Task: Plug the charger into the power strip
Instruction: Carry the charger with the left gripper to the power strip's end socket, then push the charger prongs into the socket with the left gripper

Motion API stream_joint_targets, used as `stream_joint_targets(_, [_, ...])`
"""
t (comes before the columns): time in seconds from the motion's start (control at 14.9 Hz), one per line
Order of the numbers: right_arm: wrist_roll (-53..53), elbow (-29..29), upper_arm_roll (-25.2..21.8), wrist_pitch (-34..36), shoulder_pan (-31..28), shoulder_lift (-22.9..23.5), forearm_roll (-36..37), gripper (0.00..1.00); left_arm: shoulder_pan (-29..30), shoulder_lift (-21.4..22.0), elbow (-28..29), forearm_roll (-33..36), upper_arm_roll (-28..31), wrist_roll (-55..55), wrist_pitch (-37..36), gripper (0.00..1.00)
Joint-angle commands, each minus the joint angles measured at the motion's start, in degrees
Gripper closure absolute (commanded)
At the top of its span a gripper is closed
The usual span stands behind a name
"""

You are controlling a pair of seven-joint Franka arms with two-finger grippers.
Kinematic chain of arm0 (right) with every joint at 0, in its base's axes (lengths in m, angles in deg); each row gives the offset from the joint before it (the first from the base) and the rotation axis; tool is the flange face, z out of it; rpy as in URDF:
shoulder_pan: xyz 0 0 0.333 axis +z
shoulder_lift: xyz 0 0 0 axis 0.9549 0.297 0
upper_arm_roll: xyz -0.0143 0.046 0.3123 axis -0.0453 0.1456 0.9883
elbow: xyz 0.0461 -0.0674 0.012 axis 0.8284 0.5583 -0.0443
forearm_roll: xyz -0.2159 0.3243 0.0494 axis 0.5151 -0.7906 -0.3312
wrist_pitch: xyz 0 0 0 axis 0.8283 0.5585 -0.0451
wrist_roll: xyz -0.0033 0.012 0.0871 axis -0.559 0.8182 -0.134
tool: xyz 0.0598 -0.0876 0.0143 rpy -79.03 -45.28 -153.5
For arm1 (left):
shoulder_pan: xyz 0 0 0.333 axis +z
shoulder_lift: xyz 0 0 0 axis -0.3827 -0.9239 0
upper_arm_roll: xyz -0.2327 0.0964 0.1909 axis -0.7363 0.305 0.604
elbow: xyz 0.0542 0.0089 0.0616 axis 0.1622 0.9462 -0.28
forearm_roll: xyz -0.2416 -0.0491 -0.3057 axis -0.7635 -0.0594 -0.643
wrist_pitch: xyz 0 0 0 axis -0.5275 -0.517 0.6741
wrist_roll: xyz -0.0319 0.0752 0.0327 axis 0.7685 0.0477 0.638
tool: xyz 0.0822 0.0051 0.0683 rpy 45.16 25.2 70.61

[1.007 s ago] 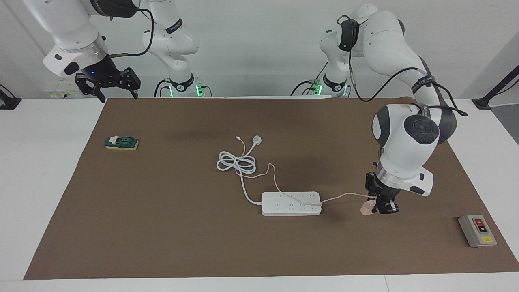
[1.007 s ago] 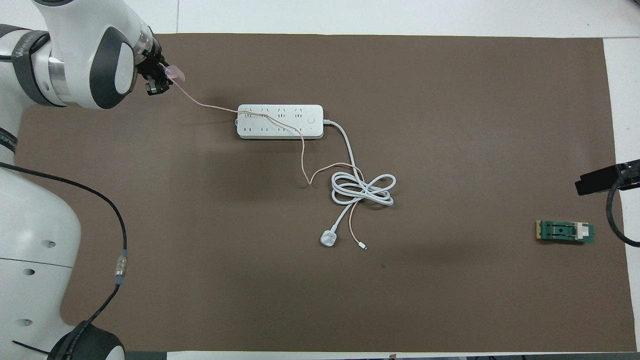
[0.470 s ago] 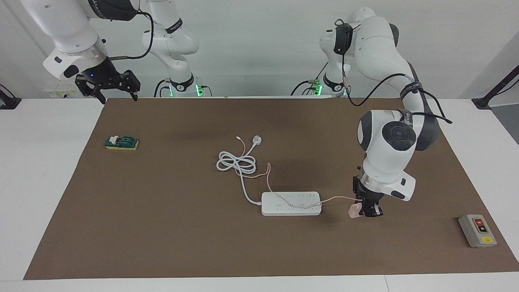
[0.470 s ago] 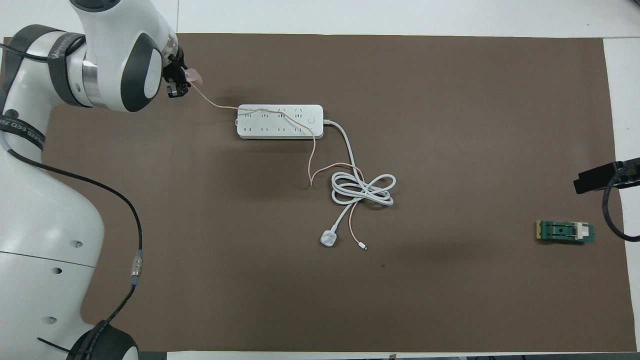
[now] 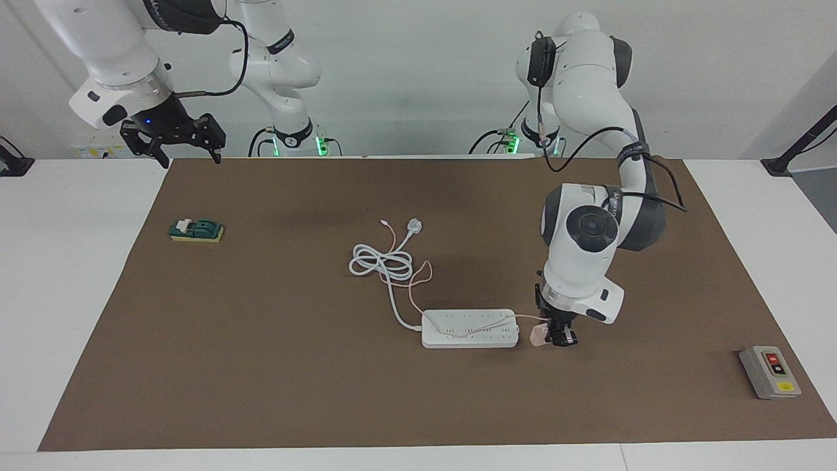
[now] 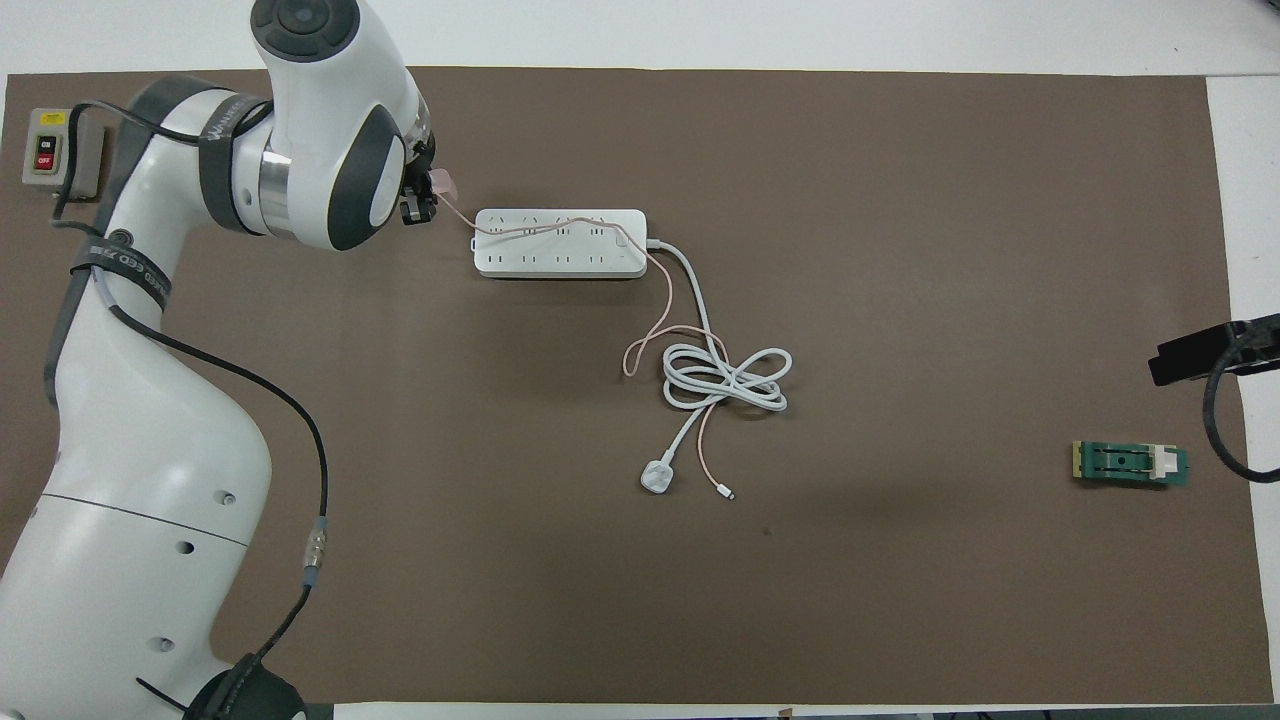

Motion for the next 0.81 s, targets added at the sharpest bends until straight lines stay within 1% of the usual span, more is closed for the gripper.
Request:
stream_joint_targets(0.0, [-1.1,-0.3,0.4,-0.6,-0.1,-0.1,1.3,0.00,-2.7,3.9,5.7,1.0,1.0,-2.5,-1.4,1.00])
stream_joint_targets(0.27, [-1.1,-0.2,0.5,-0.6,-0.2,-0.2,1.6,0.00,-4.1,4.8,6.4,0.3,0.7,-3.7,-4.1,1.00])
stream_joint_targets(0.74, [-1.2,-0.1,0.5,-0.7,-0.7,-0.2,1.7,0.00,-4.0,5.2,7.1,-1.2,0.2,-2.1,-3.0,1.00])
